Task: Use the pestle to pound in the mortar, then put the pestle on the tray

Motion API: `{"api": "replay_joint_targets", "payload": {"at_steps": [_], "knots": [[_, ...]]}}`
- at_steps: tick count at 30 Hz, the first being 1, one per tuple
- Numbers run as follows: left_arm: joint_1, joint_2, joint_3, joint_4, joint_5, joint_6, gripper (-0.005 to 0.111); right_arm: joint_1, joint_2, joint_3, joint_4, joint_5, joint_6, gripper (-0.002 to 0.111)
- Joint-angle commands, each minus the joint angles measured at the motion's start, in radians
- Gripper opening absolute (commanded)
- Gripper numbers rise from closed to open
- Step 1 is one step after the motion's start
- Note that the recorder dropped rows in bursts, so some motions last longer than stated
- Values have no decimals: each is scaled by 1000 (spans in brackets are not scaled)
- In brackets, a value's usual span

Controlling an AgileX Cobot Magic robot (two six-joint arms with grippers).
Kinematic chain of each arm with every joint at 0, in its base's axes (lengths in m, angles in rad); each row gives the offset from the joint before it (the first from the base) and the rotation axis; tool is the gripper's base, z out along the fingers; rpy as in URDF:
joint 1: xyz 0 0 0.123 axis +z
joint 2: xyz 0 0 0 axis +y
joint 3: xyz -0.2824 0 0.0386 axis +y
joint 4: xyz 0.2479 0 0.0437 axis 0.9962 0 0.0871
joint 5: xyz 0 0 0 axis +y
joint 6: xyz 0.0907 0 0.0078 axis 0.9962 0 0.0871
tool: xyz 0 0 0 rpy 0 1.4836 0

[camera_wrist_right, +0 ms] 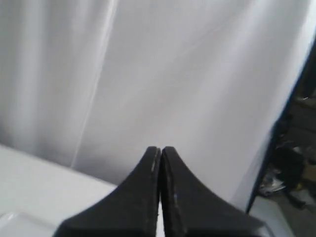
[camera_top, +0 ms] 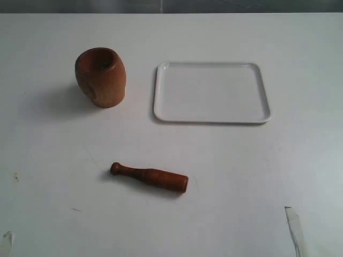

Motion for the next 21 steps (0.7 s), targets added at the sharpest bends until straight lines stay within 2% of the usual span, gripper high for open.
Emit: {"api": "replay_joint_targets", "payload": {"at_steps": [1,5,8,14,21], "knots": [[-8,-1,1,-7,-3,-8,0,71,190,-102,250,231,-291,0],[-8,-1,1,-7,-3,-8,0,135,379,-188,410,394,-407,0],[-8,-1,1,-7,-3,-8,0,197,515,-233,454,447,-440,0],[-8,-1,1,-7,-3,-8,0,354,762,-289,438,379,-440,0],[-8,-1,1,-7,-3,-8,0,514,1048,-428,344,409,-424,0]]}}
